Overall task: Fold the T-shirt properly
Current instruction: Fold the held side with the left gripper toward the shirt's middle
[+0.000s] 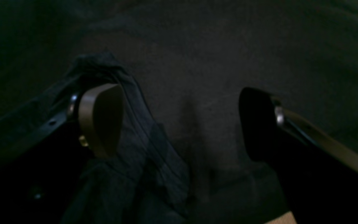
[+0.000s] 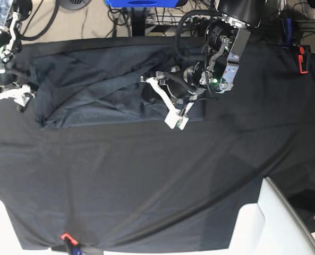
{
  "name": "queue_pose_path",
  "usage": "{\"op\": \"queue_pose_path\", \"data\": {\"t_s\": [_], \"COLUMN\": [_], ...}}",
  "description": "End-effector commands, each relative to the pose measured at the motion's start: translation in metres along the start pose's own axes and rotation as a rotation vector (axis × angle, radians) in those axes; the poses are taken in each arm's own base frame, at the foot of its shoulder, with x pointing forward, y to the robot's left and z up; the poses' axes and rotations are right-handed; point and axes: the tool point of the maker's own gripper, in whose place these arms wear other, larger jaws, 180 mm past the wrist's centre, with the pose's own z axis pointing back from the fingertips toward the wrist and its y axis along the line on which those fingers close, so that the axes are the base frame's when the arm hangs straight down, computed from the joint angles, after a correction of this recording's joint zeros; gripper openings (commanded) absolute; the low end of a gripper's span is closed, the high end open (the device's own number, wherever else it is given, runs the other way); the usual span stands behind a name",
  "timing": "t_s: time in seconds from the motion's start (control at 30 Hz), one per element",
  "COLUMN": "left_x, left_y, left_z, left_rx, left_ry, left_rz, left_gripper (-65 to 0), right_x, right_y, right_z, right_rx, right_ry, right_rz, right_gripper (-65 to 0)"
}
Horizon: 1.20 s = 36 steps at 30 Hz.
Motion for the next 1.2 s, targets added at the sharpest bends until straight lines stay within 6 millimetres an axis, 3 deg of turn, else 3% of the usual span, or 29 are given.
{"op": "queue_pose_path", "data": {"t_s": [0.0,0.03,0.2,0.3,0.53,0.77,0.93,1.03,1.1,1.17], "left_x": [0.016,0.016,0.011,0.007,0.014,0.007,0.027,0.033,0.035,0.028], "left_y": [-0.009,-0.01,-0.029,-0.045,-0.082,-0.131,-0.14,-0.127,-0.105,-0.081], "left_z": [0.002,0.002,-0.005,-0.011,-0.02,-0.028,-0.018,0.0,0.011,0.017], "left_rx": [-0.03,-0.032,-0.072,-0.107,-0.181,-0.278,-0.292,-0.266,-0.198,-0.116], "left_ry": [-0.046,-0.047,-0.014,0.011,0.031,0.076,0.007,-0.034,-0.05,-0.026], "left_rz": [-0.008,-0.01,-0.068,-0.114,-0.229,-0.384,-0.377,-0.383,-0.339,-0.279], "left_gripper": [-65.0,-65.0,-34.4,-27.0,-26.8,-26.8,-26.8,-27.5,-36.9,-55.9], "right_x": [0.015,0.015,0.015,0.019,0.02,0.02,0.02,0.02,0.02,0.02], "right_y": [-0.001,-0.001,-0.001,0.001,0.001,0.002,0.002,0.002,0.002,0.002], "right_z": [0.0,0.0,0.0,-0.001,-0.001,-0.002,-0.002,-0.002,-0.002,-0.002], "right_rx": [0.004,0.004,0.004,0.006,0.006,0.007,0.007,0.007,0.007,0.007], "right_ry": [-0.049,-0.049,-0.049,-0.057,-0.059,-0.06,-0.06,-0.06,-0.06,-0.06], "right_rz": [0.009,0.009,0.009,0.008,0.007,0.007,0.007,0.007,0.007,0.007], "right_gripper": [-9.9,-9.9,-9.6,-9.5,-9.5,-9.6,-9.6,-9.6,-9.6,-9.8]}}
